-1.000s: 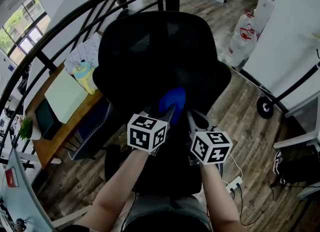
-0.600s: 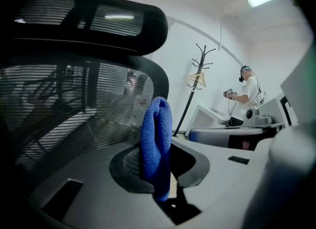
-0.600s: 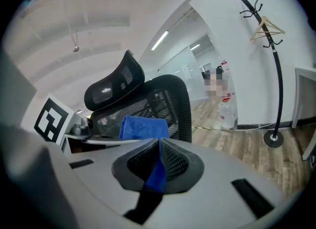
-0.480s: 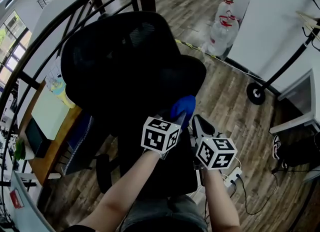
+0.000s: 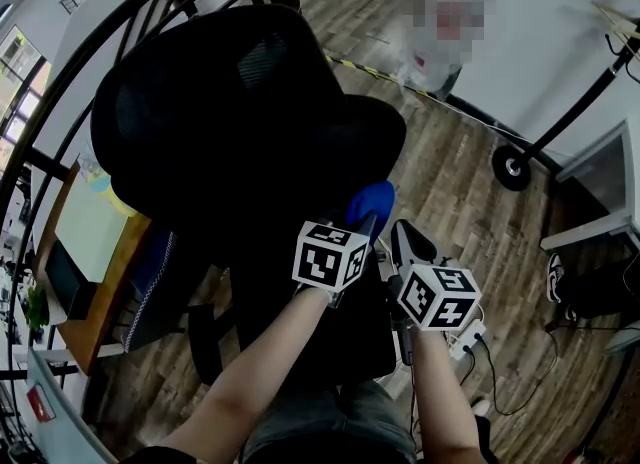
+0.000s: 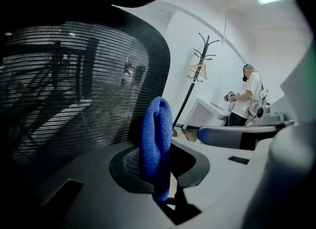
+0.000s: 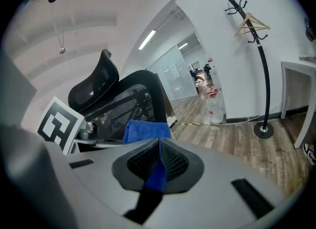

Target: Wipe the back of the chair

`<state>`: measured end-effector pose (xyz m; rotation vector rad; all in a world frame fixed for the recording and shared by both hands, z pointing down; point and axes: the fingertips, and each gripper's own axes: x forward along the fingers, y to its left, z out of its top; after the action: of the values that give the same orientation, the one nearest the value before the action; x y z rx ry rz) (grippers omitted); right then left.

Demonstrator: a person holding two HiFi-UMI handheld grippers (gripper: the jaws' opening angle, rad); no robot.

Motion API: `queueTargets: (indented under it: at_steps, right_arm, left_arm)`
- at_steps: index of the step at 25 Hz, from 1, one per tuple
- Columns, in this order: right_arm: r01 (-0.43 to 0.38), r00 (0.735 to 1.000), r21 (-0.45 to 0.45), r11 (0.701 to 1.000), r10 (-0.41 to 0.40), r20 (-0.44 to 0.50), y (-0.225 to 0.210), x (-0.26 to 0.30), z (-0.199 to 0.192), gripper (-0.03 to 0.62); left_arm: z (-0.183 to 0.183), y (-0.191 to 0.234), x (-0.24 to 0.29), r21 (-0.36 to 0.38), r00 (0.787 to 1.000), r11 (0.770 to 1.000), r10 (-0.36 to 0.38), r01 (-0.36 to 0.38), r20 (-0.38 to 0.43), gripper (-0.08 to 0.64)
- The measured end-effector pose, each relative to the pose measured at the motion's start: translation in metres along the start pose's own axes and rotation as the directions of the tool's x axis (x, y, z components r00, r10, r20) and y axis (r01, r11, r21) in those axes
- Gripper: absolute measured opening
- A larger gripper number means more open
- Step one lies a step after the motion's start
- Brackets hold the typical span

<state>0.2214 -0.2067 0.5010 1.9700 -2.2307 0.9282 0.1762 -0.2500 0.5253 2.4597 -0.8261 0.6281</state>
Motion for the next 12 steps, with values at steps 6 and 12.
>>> queueTargets:
  at_steps: [6, 12]
  right_arm:
    - [-0.014, 1.0, -0.011, 1.0, 0.014, -0.026, 0.006, 0.008, -0.004, 0.031]
    - [-0.063, 0.996, -0.039, 0.997, 0.06, -0.069, 0.029, 0.021, -0.013, 0.031]
  left_arm:
    - [-0.003, 0.014, -0.002, 0.001, 1.0, 1.0, 0.022, -0.022, -0.005, 0.074]
    - [-0.009, 0.033, -0.017, -0.038, 0.999, 0.998, 0.054, -0.054, 0.002, 0.074]
